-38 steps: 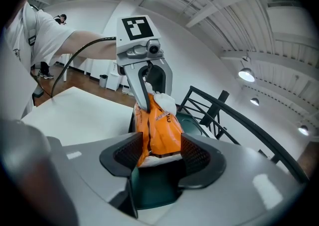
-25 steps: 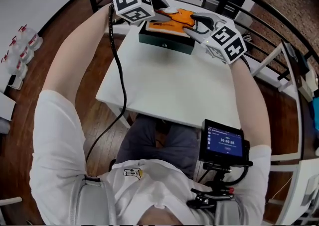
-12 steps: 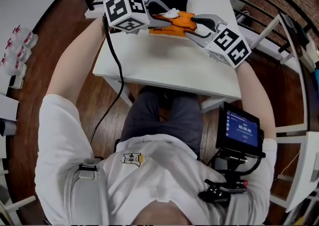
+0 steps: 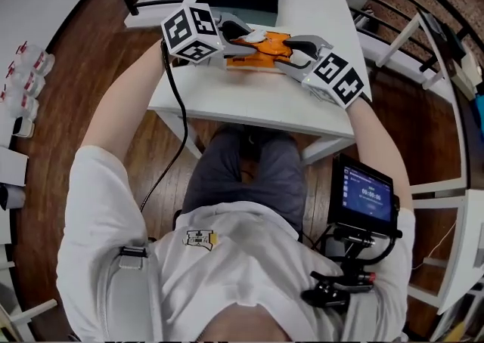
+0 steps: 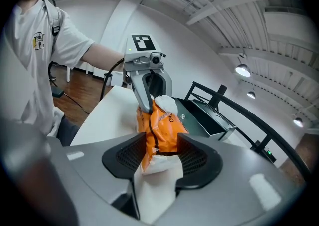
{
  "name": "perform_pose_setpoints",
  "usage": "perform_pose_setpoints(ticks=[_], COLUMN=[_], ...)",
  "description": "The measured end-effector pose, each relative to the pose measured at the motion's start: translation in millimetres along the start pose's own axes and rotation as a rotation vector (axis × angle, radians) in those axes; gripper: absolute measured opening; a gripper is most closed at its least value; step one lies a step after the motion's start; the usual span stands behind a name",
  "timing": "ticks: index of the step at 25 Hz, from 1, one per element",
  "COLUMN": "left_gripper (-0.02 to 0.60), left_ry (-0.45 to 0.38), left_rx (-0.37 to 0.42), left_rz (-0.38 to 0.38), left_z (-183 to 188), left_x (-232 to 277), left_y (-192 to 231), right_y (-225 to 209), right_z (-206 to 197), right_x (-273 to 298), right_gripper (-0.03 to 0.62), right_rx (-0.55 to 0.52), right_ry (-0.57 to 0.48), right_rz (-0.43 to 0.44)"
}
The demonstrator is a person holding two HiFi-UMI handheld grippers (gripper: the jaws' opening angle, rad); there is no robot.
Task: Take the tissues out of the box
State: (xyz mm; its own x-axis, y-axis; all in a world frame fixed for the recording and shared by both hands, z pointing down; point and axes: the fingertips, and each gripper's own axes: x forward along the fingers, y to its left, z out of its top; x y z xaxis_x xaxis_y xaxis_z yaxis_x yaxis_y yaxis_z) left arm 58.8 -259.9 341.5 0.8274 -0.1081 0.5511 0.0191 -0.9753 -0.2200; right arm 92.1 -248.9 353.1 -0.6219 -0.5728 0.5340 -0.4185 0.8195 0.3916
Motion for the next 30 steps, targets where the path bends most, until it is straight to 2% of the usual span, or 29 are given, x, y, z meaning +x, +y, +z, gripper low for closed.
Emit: perform_pose_setpoints(ticks=[5,10,12,16,20,23,26,30], left_gripper=[0.105,0.152,0.173,0.173,0.173,0.173,0.173,0.172], left_ry=[-0.017,-0.053,-0.108,-0.255,-0.405,-0.495,-0.552,-0.592], left_rx=[-0.015,0.003,-0.006,-0.008,-0.037,-0.096,-0.179,-0.200], left_rz=[-0.001,0.046,0.069,0.124,0.124,0.105,0.078,0.077], left_z=[-0.2,6.6,14.8,41.1,55.2,48.8,40.8,42.4], left_x=[-0.4,-4.3,-14.1,-47.0,-71.6,-75.3,-74.1,-69.2], left_y=[0.6,5.7,8.1,1.6,-40.7,-73.6,-98.4,-116.4], right_y=[-0.8,-6.2,-5.7,0.7,19.7,41.4,61.3,79.4], right_z=[-0.3,0.1,5.8,18.7,22.0,20.7,19.2,21.5], right_x=[-0.4,-4.9,-9.7,-29.2,-51.1,-60.6,-69.1,-71.8], right_gripper=[0.190,0.205,0.207,0.207,0.206,0.206,0.195,0.179], right_rx=[0.011,0.004,0.005,0.043,0.134,0.203,0.281,0.322], right_ry=[-0.001,0.000,-0.026,-0.117,-0.212,-0.245,-0.273,-0.295], right_rz=[0.012,-0.008,-0.017,-0.035,-0.005,0.033,0.057,0.085])
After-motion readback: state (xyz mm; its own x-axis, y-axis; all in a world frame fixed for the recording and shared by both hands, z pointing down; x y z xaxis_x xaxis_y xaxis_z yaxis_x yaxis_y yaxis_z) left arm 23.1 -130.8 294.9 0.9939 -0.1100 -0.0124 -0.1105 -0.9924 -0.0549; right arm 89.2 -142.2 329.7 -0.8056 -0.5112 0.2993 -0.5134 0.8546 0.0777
